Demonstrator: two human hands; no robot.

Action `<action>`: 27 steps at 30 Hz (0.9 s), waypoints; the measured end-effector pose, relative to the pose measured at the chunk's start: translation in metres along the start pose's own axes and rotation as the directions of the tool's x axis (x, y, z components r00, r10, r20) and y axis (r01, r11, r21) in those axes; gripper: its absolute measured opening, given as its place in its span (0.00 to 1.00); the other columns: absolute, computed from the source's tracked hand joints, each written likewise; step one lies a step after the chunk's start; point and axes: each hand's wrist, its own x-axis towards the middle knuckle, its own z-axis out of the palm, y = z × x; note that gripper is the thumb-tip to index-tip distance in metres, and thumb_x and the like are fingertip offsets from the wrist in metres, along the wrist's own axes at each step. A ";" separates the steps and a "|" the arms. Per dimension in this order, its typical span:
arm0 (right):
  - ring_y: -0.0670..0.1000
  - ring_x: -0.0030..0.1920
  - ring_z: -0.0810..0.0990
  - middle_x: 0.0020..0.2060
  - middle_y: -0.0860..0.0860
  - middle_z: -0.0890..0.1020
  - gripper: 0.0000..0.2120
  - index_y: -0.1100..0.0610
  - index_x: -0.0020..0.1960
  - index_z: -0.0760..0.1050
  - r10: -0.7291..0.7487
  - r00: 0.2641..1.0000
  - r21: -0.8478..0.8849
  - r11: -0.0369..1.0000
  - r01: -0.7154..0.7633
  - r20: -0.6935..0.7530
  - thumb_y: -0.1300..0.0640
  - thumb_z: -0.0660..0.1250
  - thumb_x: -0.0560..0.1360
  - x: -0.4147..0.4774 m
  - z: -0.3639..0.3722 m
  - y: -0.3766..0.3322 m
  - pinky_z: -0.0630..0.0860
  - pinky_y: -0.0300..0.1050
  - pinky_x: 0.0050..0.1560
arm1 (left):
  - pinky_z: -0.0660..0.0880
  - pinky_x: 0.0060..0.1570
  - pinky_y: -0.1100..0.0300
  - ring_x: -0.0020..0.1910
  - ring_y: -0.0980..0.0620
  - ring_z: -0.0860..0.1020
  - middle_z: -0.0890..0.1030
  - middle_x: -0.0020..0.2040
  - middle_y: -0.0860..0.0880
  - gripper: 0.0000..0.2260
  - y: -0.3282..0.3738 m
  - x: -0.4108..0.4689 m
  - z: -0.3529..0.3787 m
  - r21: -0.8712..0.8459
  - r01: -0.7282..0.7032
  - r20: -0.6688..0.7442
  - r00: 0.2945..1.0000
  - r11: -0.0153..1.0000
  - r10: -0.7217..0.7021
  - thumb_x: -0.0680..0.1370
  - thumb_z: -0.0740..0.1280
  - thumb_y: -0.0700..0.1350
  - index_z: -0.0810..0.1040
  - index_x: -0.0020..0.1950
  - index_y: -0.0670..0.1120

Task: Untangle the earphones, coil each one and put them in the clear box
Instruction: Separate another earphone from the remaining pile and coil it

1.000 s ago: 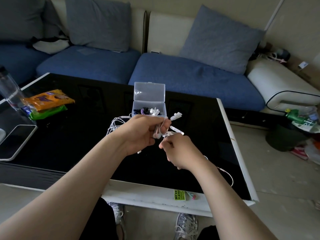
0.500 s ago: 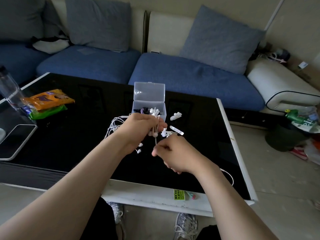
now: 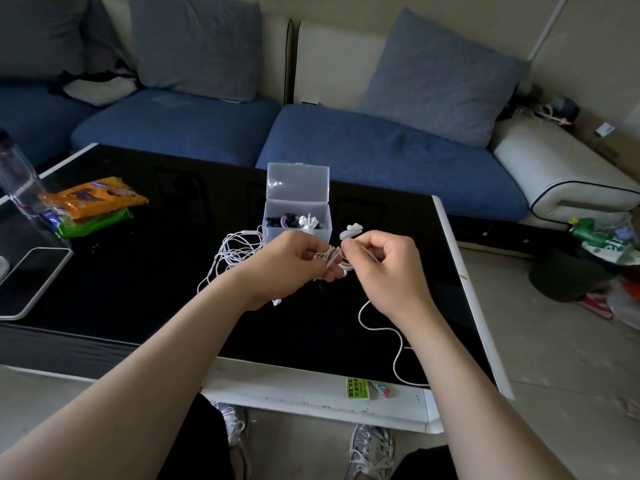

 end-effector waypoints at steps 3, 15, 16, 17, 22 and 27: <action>0.49 0.31 0.80 0.30 0.48 0.84 0.10 0.56 0.40 0.87 -0.058 0.997 0.037 0.998 0.056 0.051 0.58 0.73 0.79 -0.001 -0.002 -0.001 0.73 0.43 0.35 | 0.78 0.54 0.54 0.52 0.46 0.86 0.89 0.45 0.47 0.05 -0.002 0.002 -0.002 -0.054 0.009 -0.083 0.996 0.998 -0.014 0.78 0.72 0.39 0.87 0.50 0.46; 0.43 0.32 0.79 0.30 0.46 0.82 0.08 0.55 0.46 0.86 -0.037 0.998 -0.080 0.996 0.033 -0.045 0.53 0.72 0.82 -0.001 -0.004 0.004 0.73 0.37 0.35 | 0.79 0.57 0.51 0.50 0.52 0.85 0.89 0.49 0.47 0.18 0.007 -0.005 -0.005 -0.043 0.046 0.095 0.995 0.998 -0.041 0.76 0.62 0.25 0.84 0.57 0.41; 0.42 0.34 0.81 0.32 0.45 0.83 0.09 0.55 0.47 0.86 -0.020 0.999 -0.114 0.993 0.015 -0.040 0.52 0.71 0.82 0.000 -0.004 0.006 0.74 0.37 0.37 | 0.78 0.57 0.52 0.50 0.51 0.85 0.88 0.49 0.46 0.17 0.009 -0.006 -0.004 -0.061 0.047 0.102 0.994 0.997 -0.041 0.77 0.62 0.26 0.85 0.57 0.41; 0.42 0.37 0.82 0.35 0.45 0.85 0.10 0.55 0.48 0.86 0.003 1.000 -0.147 0.989 -0.007 -0.028 0.51 0.71 0.83 0.000 -0.004 0.007 0.75 0.38 0.39 | 0.77 0.56 0.52 0.50 0.51 0.84 0.88 0.49 0.46 0.17 0.010 -0.007 -0.003 -0.078 0.054 0.108 0.993 0.995 -0.045 0.78 0.62 0.27 0.85 0.57 0.42; 0.45 0.33 0.76 0.35 0.54 0.82 0.17 0.57 0.46 0.81 0.143 0.986 -0.242 0.963 -0.118 0.087 0.48 0.63 0.86 0.002 0.000 0.010 0.70 0.44 0.35 | 0.74 0.46 0.58 0.46 0.51 0.81 0.86 0.47 0.44 0.17 0.016 -0.007 -0.003 -0.344 0.119 0.162 0.985 0.931 -0.066 0.78 0.58 0.30 0.86 0.54 0.40; 0.41 0.27 0.73 0.30 0.47 0.76 0.21 0.50 0.41 0.80 0.273 0.942 -0.252 0.942 -0.220 0.196 0.46 0.58 0.88 0.000 0.007 0.002 0.64 0.35 0.31 | 0.74 0.45 0.61 0.45 0.53 0.81 0.84 0.48 0.44 0.12 0.017 -0.006 -0.003 -0.521 0.075 0.102 0.994 0.850 -0.025 0.79 0.64 0.30 0.85 0.54 0.39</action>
